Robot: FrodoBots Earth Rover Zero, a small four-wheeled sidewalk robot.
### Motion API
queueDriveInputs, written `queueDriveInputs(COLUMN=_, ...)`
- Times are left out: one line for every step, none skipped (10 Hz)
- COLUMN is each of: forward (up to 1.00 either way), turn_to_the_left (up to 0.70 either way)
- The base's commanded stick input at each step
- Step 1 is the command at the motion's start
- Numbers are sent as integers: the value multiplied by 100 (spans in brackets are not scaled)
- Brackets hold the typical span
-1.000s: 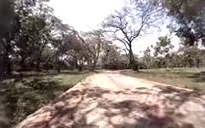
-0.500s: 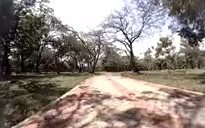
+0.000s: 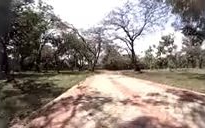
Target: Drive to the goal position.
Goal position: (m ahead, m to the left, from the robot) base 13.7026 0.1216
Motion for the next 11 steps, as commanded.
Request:
queueDriveInputs(forward=70, turn_to_the_left=-35)
queueDriveInputs(forward=70, turn_to_the_left=-35)
queueDriveInputs(forward=70, turn_to_the_left=-35)
queueDriveInputs(forward=70, turn_to_the_left=-35)
queueDriveInputs(forward=70, turn_to_the_left=-31)
queueDriveInputs(forward=70, turn_to_the_left=-14)
queueDriveInputs(forward=70, turn_to_the_left=0)
queueDriveInputs(forward=70, turn_to_the_left=0)
queueDriveInputs(forward=70, turn_to_the_left=0)
queueDriveInputs(forward=70, turn_to_the_left=0)
queueDriveInputs(forward=70, turn_to_the_left=0)
